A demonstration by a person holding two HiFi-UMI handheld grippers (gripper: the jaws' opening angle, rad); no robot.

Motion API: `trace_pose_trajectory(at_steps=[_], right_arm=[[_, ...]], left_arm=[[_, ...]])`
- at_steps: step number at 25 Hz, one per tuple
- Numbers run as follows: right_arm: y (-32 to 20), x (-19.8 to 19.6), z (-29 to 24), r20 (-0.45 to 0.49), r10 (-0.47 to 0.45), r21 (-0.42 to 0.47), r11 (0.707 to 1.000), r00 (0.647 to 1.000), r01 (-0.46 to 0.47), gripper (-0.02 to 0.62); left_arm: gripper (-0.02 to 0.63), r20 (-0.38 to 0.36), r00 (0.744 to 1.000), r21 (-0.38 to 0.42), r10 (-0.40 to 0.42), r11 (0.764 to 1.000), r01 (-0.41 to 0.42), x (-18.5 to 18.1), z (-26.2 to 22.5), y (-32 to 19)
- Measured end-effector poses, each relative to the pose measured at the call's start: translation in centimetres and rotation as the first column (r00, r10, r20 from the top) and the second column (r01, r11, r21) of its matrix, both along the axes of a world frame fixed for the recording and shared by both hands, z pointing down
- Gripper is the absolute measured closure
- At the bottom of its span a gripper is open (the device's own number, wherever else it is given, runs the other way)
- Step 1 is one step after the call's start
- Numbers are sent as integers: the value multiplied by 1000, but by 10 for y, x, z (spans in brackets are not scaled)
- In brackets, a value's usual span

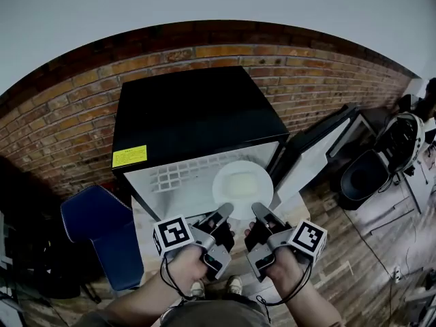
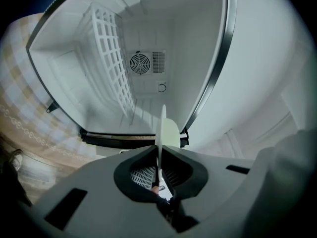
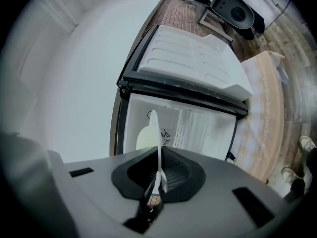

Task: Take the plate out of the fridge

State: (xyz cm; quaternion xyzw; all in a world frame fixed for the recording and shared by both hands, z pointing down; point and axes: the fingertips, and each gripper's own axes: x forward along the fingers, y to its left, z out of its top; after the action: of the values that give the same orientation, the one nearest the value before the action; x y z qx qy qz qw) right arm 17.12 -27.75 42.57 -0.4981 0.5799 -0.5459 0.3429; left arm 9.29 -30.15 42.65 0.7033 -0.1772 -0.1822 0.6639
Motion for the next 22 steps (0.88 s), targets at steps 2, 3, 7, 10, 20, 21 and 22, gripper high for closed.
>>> trace_pose_trajectory(at_steps=[2,3,7,10,20,21,22], right_arm=[[11,9,0,-1,30,-1,1000,1000,-30,560],[17,13,1,-3,46,-1,999,999,-46,560],[38,29,5,-7,106,-10,994,994,-106,560],[53,40,11,1,154,-20,988,988,-154,560],[100,67,41,14,262,-72,963,965,-260,560],[104,69,45,15,267,-78,961,963,-266,560],[108,70,49,16,272,-84,959,962,-270,560]], left_arm=[[575,1,999,-2,36,999,-36,9,0,9],[575,1,999,-5,53,999,-53,14,0,13],[575,0,994,-17,114,993,-114,31,4,30],[575,5,986,-25,165,986,-165,45,9,41],[575,34,955,-65,295,954,-292,77,38,78],[575,39,952,-68,303,951,-300,79,42,81],[575,43,949,-72,311,949,-308,81,46,84]])
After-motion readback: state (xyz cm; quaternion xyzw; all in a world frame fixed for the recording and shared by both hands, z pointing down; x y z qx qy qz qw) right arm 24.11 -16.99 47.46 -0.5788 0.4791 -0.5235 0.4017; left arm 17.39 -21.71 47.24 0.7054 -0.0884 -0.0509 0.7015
